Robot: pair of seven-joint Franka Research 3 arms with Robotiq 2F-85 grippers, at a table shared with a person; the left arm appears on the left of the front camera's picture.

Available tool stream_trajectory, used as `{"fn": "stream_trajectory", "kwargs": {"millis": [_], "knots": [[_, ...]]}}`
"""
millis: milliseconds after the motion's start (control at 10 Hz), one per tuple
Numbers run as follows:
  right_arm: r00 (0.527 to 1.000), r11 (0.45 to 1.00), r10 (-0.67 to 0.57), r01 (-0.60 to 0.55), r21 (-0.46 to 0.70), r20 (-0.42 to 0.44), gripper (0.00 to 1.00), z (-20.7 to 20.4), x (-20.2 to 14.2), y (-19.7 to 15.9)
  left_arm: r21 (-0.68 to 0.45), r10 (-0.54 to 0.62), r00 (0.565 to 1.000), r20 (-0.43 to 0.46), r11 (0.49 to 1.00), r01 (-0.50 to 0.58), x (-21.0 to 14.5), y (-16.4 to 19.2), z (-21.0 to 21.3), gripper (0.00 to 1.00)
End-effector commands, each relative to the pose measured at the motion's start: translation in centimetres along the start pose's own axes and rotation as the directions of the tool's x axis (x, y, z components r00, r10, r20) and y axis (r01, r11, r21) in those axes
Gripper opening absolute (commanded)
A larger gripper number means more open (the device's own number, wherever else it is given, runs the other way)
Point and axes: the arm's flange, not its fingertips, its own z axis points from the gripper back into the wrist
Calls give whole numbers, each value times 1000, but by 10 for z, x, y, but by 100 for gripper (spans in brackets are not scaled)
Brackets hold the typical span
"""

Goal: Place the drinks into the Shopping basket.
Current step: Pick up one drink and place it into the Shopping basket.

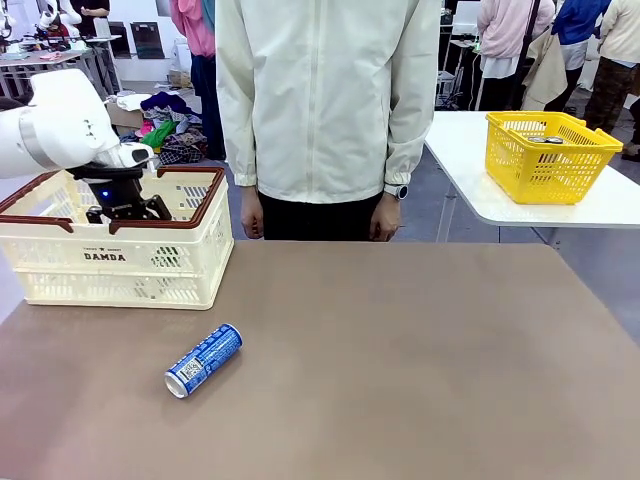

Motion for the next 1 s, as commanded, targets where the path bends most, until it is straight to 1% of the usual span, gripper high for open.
{"fn": "stream_trajectory", "kwargs": {"millis": [0,100,200,300,400,500,600,700,800,900], "knots": [[1000,1000,20,-20,-11,-9,100,2,-2,0,-178,7,996,93,984,10,-21,0,75,100],[1000,1000,20,-20,-11,-9,100,2,-2,0,-285,16,992,129,958,22,-38,-2,124,100],[1000,1000,20,-20,-11,-9,100,2,-2,0,-381,39,989,140,925,17,-61,0,167,100],[1000,1000,20,-20,-11,-9,100,2,-2,0,-459,82,980,182,889,10,-91,11,208,100],[1000,1000,20,-20,-11,-9,100,2,-2,0,-547,104,977,184,837,14,-122,24,239,100],[1000,1000,20,-20,-11,-9,100,2,-2,0,-664,76,984,158,746,49,-157,35,263,100],[1000,1000,20,-20,-11,-9,100,2,-2,0,-721,70,992,107,692,29,-190,47,281,100],[1000,1000,20,-20,-11,-9,100,2,-2,0,-823,230,971,71,563,-73,-216,66,292,100],[1000,1000,20,-20,-11,-9,100,2,-2,0,-907,283,959,-23,397,-139,-235,86,292,100],[1000,1000,20,-20,-11,-9,100,2,-2,0,-954,273,954,-121,232,-188,-252,107,285,100]]}}
